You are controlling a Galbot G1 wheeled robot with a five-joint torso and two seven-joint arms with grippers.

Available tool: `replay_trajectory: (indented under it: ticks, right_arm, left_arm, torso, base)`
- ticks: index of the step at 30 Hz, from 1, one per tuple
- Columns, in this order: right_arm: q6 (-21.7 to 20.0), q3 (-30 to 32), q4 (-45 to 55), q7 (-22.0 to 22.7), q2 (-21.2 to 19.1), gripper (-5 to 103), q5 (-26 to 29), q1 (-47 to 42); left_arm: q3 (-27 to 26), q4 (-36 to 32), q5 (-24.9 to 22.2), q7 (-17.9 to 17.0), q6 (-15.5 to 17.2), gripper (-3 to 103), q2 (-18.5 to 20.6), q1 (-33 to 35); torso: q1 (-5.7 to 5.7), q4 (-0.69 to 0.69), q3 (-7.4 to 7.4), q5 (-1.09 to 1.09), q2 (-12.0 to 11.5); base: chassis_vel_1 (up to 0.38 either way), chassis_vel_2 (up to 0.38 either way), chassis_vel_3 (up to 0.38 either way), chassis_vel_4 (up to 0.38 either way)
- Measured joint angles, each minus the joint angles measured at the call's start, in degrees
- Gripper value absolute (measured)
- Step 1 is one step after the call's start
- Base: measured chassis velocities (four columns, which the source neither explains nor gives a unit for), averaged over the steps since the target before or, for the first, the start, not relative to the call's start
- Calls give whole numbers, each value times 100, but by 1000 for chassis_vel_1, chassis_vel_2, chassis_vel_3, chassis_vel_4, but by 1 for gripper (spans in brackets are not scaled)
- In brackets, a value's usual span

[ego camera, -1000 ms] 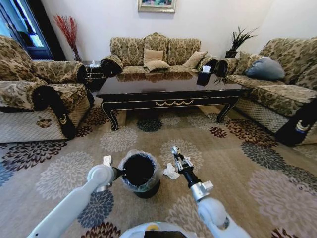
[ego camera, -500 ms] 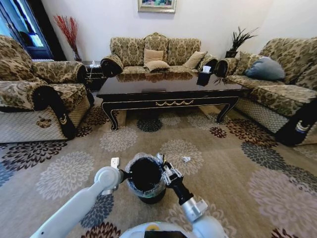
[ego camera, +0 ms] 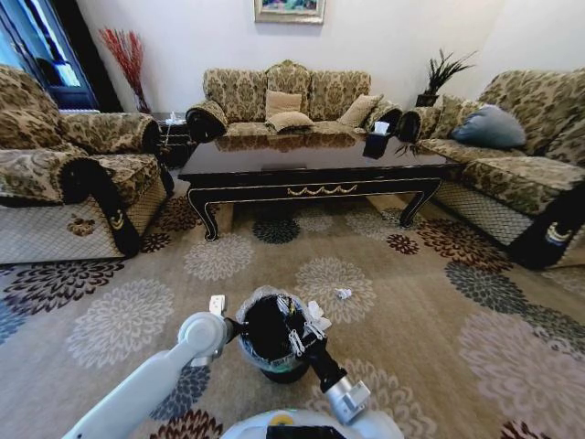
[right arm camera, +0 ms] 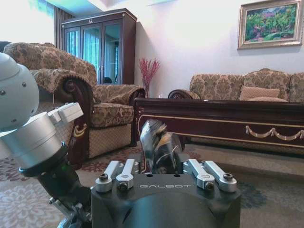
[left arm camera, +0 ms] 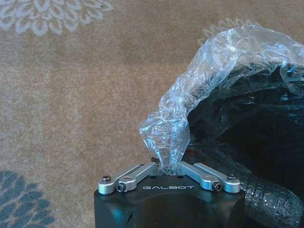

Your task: Move to the front of the table and pick up the trash from the floor, then place it into the trash bin.

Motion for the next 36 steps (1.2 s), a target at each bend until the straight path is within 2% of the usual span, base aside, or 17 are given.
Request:
replay_trajectory:
  ticks: [1, 3, 5, 6, 8, 9, 11, 12, 15, 17, 18, 21, 27, 36]
  right_arm:
    - [0, -1, -14, -2, 6, 43, -4, -1]
    - [1, 0, -29, -5, 14, 43, -14, -1]
    - [1, 8, -41, -7, 23, 54, -17, 3]
    - [1, 8, -41, -7, 23, 54, -17, 3]
    - [1, 14, -41, -8, 23, 66, -15, 1]
    - [1, 15, -41, -8, 24, 66, -13, -3]
    - [2, 19, -41, -8, 39, 78, -13, -14]
    - [2, 19, -41, -8, 39, 78, -13, -14]
    - [28, 64, -60, -8, 53, 93, -27, 1]
    - [32, 83, -63, -8, 44, 93, -25, 15]
    - [33, 106, -63, -7, 30, 97, -5, 33]
    - [32, 226, -51, 27, -23, 100, 150, 142]
    - [30, 357, -97, 88, -75, 100, 263, 250]
    - [165, 750, -617, 214, -198, 100, 419, 656]
  left_arm:
    - [-3, 11, 16, 8, 0, 0, -2, 13]
    - [-4, 25, 36, 16, 0, 0, -6, 26]
    - [-8, 44, 52, 27, 0, 0, -27, 42]
    - [-8, 44, 52, 27, 0, 0, -27, 42]
    - [-15, 47, 57, 37, 0, 0, -40, 51]
    - [-21, 49, 59, 40, 0, 0, -40, 58]
    - [-62, 73, 110, 69, 0, 0, -40, 110]
    - [-62, 73, 110, 69, 0, 0, -40, 110]
    - [-150, 87, 187, 132, 0, 0, -13, 226]
    - [-166, 85, 191, 139, 0, 0, 5, 243]
    - [-183, 78, 191, 145, 0, 0, 28, 255]
    - [-341, 51, 193, 169, 0, 0, 77, 322]
    - [-567, 49, 192, 215, 0, 0, 54, 486]
    - [-968, 87, 27, 274, 1, 0, 274, 434]
  torso:
    - [0, 0, 0, 0, 0]
    - [0, 0, 0, 0, 0]
    - [0, 0, 0, 0, 0]
    - [0, 0, 0, 0, 0]
    - [0, 0, 0, 0, 0]
    - [0, 0, 0, 0, 0]
    - [0, -1, 0, 0, 0]
    - [0, -1, 0, 0, 0]
    - [0, 1, 0, 0, 0]
    - [0, 0, 0, 0, 0]
    - [0, 0, 0, -1, 0]
    - [0, 0, 0, 0, 0]
    - [0, 0, 0, -1, 0]
    - [0, 0, 0, 0, 0]
  base:
    - [0, 0, 0, 0]
    - [0, 0, 0, 0]
    - [0, 0, 0, 0]
    - [0, 0, 0, 0]
    - [0, 0, 0, 0]
    - [0, 0, 0, 0]
    - [0, 0, 0, 0]
    - [0, 0, 0, 0]
    - [0, 0, 0, 0]
    - [0, 0, 0, 0]
    - [0, 0, 0, 0]
    - [0, 0, 0, 0]
    - [0, 0, 0, 0]
    - [0, 0, 0, 0]
